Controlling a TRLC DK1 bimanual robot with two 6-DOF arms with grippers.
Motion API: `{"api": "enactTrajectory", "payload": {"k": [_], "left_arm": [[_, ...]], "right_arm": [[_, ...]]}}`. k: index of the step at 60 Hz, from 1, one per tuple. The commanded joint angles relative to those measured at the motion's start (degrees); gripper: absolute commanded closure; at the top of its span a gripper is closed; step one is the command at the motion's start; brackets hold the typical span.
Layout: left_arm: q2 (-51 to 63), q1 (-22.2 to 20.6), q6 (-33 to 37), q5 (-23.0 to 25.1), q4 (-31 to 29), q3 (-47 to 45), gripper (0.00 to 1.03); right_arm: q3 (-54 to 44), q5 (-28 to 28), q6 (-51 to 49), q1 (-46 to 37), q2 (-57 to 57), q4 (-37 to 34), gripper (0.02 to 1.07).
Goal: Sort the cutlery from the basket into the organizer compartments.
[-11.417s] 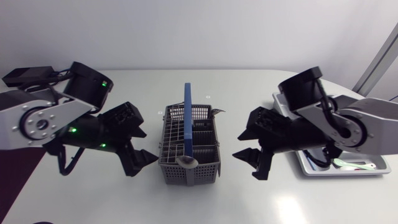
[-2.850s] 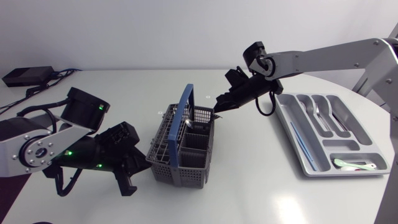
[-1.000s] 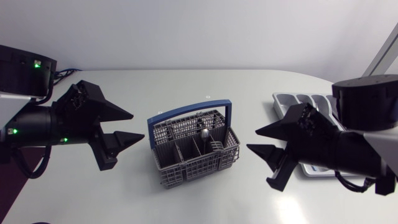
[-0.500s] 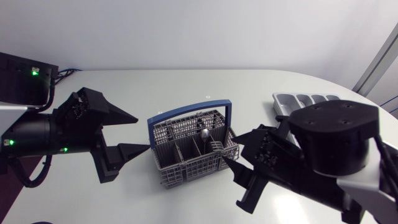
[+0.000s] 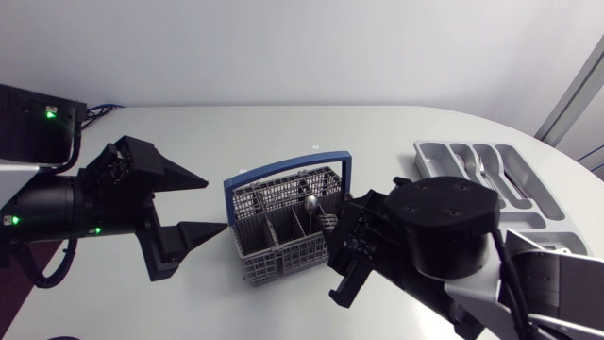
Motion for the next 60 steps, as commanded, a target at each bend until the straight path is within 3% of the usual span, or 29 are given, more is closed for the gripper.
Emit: {"api": "enactTrajectory", "payload": {"k": [1,20,31,60], "left_arm": [[-0.5,-0.2,-1.0,-0.2,0.3,-1.6,0.11],[-0.4,-0.3,-1.0,-0.2,0.3,-1.5,0.11],[-0.3,-0.6,-1.3,-0.3,0.2,-1.3,0.11],[0.1,-0.6,-1.2,-0.4,-0.1,-0.4,0.11]], "right_arm": [[-1.4,1.9,-1.0,-0.3,1.3,2.3,0.57],[-2.4,2.0,-1.4,-3.4,1.6,4.4,0.61],[-2.4,1.4,-1.4,-4.2,3.3,7.7,0.8],[0.9,-3.7,-2.5,-4.7,6.1,9.0,0.86]]}}
